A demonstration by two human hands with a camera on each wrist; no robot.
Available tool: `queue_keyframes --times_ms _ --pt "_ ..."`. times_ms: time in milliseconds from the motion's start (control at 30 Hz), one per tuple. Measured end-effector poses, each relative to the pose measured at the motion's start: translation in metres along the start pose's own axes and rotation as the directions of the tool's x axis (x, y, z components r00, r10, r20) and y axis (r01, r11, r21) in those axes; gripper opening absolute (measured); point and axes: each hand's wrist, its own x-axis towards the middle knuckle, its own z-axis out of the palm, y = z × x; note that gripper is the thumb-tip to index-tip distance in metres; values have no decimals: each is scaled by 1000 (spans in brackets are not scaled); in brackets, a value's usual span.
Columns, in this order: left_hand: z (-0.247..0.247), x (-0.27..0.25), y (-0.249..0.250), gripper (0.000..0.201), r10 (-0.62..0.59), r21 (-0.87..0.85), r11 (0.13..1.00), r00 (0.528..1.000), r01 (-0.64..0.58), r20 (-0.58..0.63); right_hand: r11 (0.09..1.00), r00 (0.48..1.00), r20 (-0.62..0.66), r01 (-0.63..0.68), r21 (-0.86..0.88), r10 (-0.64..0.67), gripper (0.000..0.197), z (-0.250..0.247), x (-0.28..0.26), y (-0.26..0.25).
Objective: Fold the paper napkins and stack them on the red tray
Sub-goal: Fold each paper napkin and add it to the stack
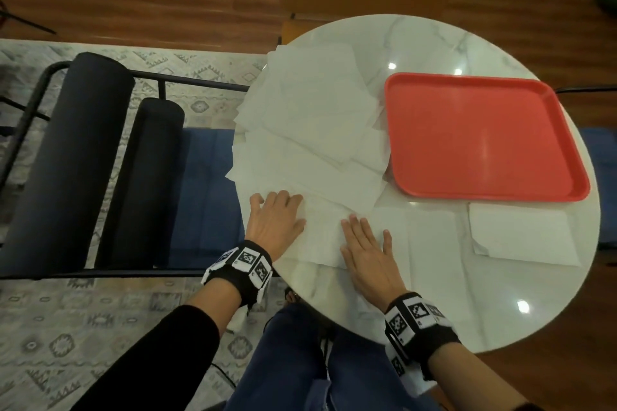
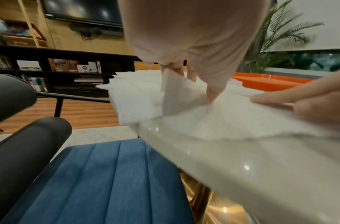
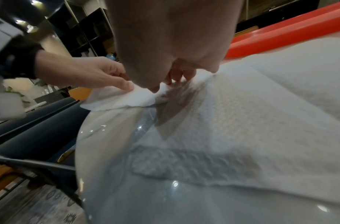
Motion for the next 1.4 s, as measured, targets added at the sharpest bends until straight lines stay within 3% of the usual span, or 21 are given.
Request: queue_keyframes --times_ms 100,233,333,400,467,533,633,733,933,1100,1200,1267,1333,1400 --pt "-19 9 1 29 -14 -40 999 996 18 84 1000 1000 1 -5 -6 5 52 -11 -2 -4" --pt "-57 9 14 14 23 -310 950 986 29 162 982 977 -213 35 186 6 53 -46 -5 -7" --pt "-95 4 35 3 118 -580 815 981 -8 152 945 976 -213 32 324 40 59 -84 -8 4" --pt "-121 3 53 6 135 -702 712 985 -18 111 908 987 -136 -20 418 85 41 -109 -13 23" --pt "-139 5 74 5 123 -779 626 990 -29 62 773 987 -126 4 634 99 21 -129 -24 48" --pt "-148 9 96 3 98 -845 535 994 -19 40 550 984 -129 43 834 119 12 -142 -41 75" --pt "-146 17 130 9 54 -915 401 996 44 72 233 965 -118 62 970 234 30 -146 -62 121" --pt "-130 23 158 13 42 -912 404 994 77 103 101 930 -90 58 993 356 38 -144 -78 173" --pt "-75 -6 146 14 -68 -820 522 970 235 234 191 812 -28 -104 976 583 30 -127 -96 296" --pt "-40 -62 110 14 -274 -717 546 901 434 337 204 758 82 -276 939 647 25 -107 -85 352" --pt "-25 -100 93 10 -411 -681 450 811 577 416 300 745 85 -366 881 661 16 -103 -75 353" --pt "-9 -124 79 7 -484 -646 372 733 667 478 442 717 20 -452 775 697 31 -107 -71 341" --pt "10 -147 69 7 -533 -566 329 643 756 550 585 637 -128 -587 560 761 49 -115 -74 321" --pt "31 -171 59 8 -576 -500 292 567 815 589 687 589 -355 -623 374 726 46 -122 -78 291"
